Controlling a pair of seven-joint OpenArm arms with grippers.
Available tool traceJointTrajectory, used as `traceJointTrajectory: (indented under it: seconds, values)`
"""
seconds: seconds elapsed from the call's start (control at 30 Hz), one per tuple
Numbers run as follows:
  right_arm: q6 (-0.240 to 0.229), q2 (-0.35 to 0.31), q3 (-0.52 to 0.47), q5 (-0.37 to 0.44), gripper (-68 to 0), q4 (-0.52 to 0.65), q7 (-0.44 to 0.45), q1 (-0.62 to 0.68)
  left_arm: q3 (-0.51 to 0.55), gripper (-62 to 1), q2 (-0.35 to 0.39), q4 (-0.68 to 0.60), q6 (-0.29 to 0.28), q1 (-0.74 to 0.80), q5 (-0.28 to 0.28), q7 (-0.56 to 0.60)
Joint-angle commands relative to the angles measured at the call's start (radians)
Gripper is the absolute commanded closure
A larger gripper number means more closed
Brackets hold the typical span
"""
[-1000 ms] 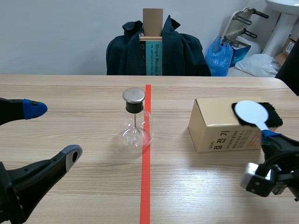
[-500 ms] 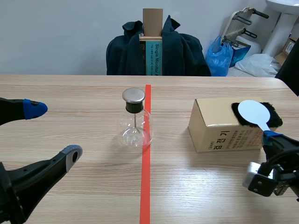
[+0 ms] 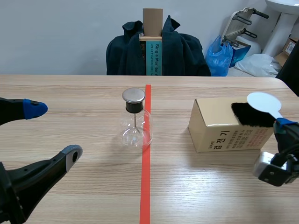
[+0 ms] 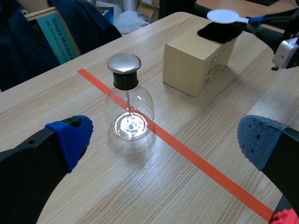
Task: Do the electroscope experiment.
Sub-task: 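Rub the plate on the fur, then bring the plate to the electroscope and point at the metal foil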
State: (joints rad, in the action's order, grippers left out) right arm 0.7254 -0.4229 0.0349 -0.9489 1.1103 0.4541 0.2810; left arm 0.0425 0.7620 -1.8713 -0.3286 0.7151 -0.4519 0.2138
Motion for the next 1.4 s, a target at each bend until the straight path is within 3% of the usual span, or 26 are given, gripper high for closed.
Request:
traceJointTrajectory:
  seconds: [0.0,0.2,0.4,0.53,0.57,0.7,0.9,1.0,1.27,1.37]
  values:
    - [0.058,-0.038,-0.004,0.019,-0.8,0.052,-0.023,-0.012,0.005,-62.3,-0.002,-0.008,0.002,-0.001,-0.006,0.014]
    - [0.058,-0.111,-0.038,0.051,-0.8,0.177,-0.132,0.0,0.005,-62.3,-0.002,-0.007,0.002,-0.001,0.013,0.014]
    - [0.058,-0.204,-0.136,0.139,-0.8,0.401,-0.249,0.005,0.005,-62.3,0.009,-0.007,0.002,-0.004,0.027,0.012]
    - [0.058,-0.245,-0.221,0.191,-0.8,0.549,-0.281,0.004,-0.004,-62.3,0.032,0.026,0.002,-0.063,0.025,-0.042]
    - [0.058,-0.249,-0.245,0.204,-0.8,0.585,-0.281,0.004,-0.011,-60.4,0.039,0.047,0.002,-0.092,0.023,-0.06]
    - [0.058,-0.256,-0.322,0.225,-0.8,0.7,-0.291,-0.003,-0.06,-31.7,0.049,0.17,-0.01,-0.221,0.022,-0.082]
    - [0.058,-0.256,-0.387,0.272,-0.8,0.809,-0.292,-0.032,-0.219,-2.3,0.034,0.401,-0.077,-0.469,0.022,-0.052]
    - [0.058,-0.256,-0.395,0.282,-0.8,0.836,-0.291,-0.032,-0.306,-2.6,-0.005,0.527,-0.079,-0.586,0.029,0.002]
    - [0.057,-0.256,-0.395,0.317,-0.8,0.856,-0.253,-0.032,-0.515,-2.7,-0.15,0.852,-0.078,-0.829,0.133,0.185]
    - [0.016,-0.256,-0.395,0.338,-0.8,0.857,-0.229,-0.035,-0.581,-2.7,-0.201,0.958,-0.076,-0.895,0.151,0.232]
